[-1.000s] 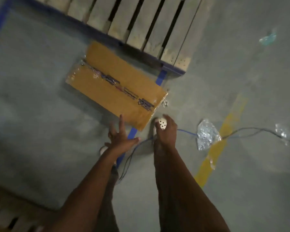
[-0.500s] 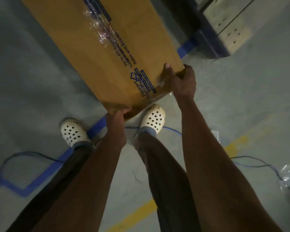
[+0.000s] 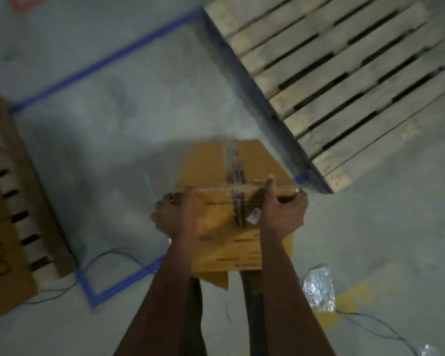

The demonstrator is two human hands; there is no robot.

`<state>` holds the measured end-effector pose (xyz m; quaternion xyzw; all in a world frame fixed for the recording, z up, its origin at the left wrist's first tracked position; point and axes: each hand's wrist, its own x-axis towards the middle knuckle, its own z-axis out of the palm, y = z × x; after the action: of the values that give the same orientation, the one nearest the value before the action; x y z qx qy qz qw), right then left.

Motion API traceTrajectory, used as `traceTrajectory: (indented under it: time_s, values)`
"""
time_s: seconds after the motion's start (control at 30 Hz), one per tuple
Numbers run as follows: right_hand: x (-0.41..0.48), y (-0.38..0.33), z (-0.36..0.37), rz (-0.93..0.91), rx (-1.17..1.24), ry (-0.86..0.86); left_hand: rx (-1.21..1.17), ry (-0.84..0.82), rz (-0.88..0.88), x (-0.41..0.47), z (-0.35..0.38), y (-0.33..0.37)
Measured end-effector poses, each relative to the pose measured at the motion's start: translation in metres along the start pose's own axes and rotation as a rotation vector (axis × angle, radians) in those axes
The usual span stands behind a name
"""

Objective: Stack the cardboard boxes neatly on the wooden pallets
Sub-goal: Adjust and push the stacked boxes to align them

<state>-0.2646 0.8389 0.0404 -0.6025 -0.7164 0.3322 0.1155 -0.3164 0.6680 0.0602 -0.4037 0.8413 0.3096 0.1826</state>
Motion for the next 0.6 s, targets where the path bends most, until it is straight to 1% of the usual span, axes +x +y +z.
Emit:
traceTrajectory:
  time_s: [0.07, 0.13, 0.23, 0.37, 0.43, 0.5, 0.6]
  values:
    - [-0.039, -0.028, -0.028, 0.047, -0.029, -0.014, 0.128, -0.077, 0.026, -0.003, -0.05, 0.008]
    - [-0.08, -0.047, -0.056, 0.08, -0.104, -0.017, 0.173, -0.123, 0.038, -0.008, -0.098, 0.006]
    - [-0.141, -0.066, -0.086, 0.101, -0.136, -0.017, 0.106, -0.107, 0.027, -0.016, -0.156, -0.008]
    - [-0.214, -0.081, -0.108, 0.108, -0.138, -0.043, 0.057, -0.063, 0.035, -0.02, -0.215, -0.042]
    - [-0.244, -0.083, -0.116, 0.101, -0.116, -0.088, -0.019, -0.065, 0.022, -0.024, -0.238, -0.064]
    - [-0.272, -0.081, -0.125, 0.079, -0.079, -0.148, -0.177, -0.086, -0.003, -0.027, -0.258, -0.092]
    - [-0.31, -0.075, -0.138, -0.005, -0.009, -0.202, -0.39, -0.039, -0.005, -0.036, -0.29, -0.129]
